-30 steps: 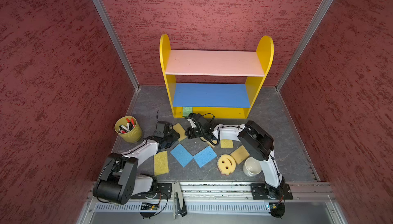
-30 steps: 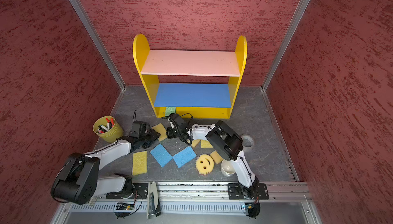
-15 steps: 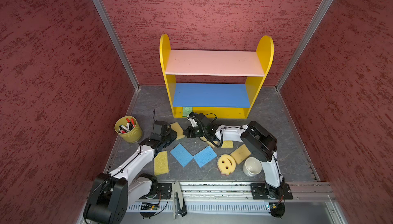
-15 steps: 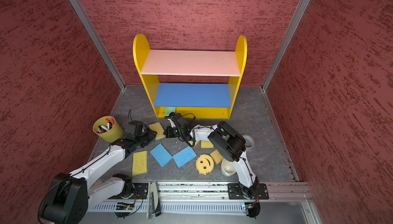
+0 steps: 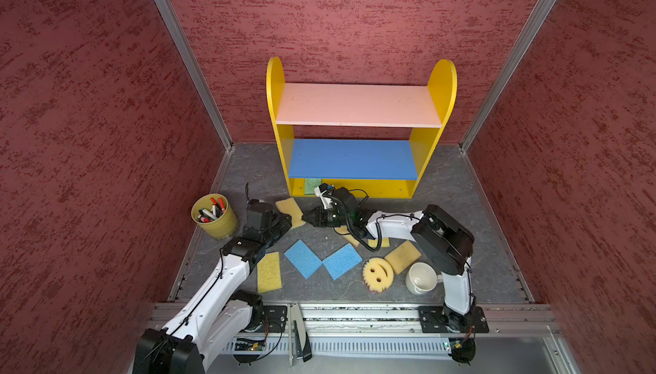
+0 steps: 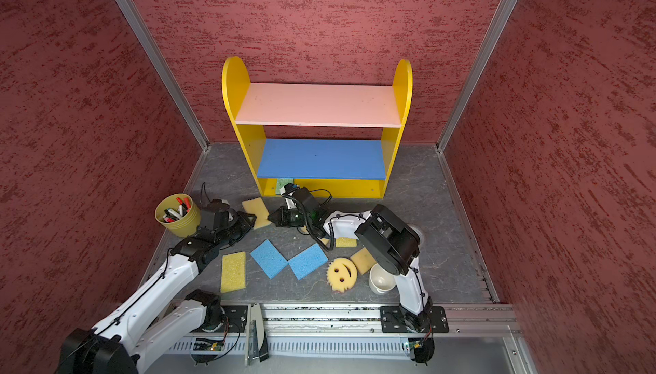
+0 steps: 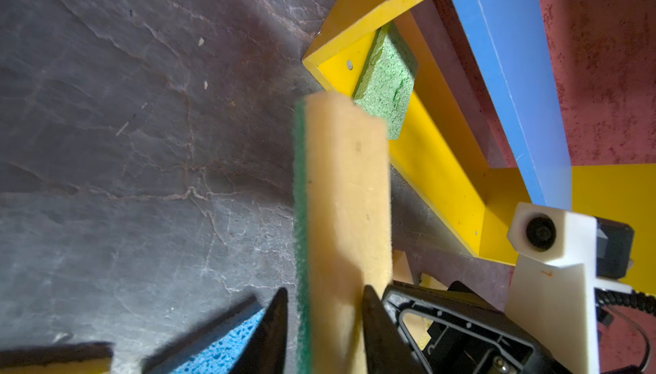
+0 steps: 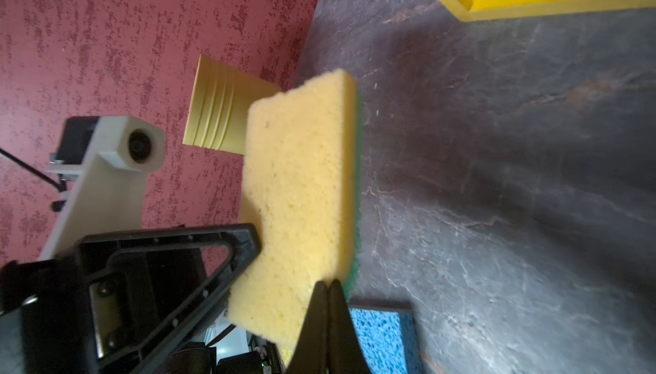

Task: Place and organize the cleaning sponges onto the shelf
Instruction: 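Lift the yellow sponge toward the left gripper while the left gripper closes on it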

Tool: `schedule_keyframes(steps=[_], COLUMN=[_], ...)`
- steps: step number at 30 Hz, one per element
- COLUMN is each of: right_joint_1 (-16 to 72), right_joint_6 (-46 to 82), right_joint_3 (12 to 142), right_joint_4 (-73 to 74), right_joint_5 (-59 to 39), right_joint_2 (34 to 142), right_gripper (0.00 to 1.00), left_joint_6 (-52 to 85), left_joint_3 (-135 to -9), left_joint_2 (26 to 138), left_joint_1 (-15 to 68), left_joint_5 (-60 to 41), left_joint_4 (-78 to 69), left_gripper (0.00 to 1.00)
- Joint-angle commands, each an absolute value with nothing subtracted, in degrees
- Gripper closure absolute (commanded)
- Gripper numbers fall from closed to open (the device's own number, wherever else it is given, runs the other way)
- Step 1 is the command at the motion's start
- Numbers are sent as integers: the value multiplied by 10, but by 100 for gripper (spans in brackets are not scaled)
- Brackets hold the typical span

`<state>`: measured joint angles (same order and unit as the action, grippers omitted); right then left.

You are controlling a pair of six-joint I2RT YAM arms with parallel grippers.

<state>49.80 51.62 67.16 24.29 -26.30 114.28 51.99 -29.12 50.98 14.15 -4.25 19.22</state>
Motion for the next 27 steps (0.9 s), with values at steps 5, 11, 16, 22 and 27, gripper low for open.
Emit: schedule_keyframes(steps=[5, 11, 16, 22, 27], right_joint_1=[501, 501, 505, 510, 511], right_joint_6=[528, 548, 574, 559, 500], right_joint_3=[661, 659, 656, 649, 645], right_joint_4=[271, 297, 336, 327, 263], right_joint_5=[-228, -268, -316, -317, -290], right_joint_2=[1106, 1112, 1130, 1130, 1111], right_gripper=[100, 100, 100, 93, 60], left_joint_6=[522, 520, 521, 516, 516], left_joint_3=[-300, -297, -315, -340, -350], left_joint_2=[501, 502, 507, 507, 504], left_joint_1=[152, 153, 153, 155, 155], left_joint_5=[-47, -38, -39, -37, -39], left_joint_4=[200, 198, 191, 208, 227], left_gripper=[42, 37, 68, 91, 98])
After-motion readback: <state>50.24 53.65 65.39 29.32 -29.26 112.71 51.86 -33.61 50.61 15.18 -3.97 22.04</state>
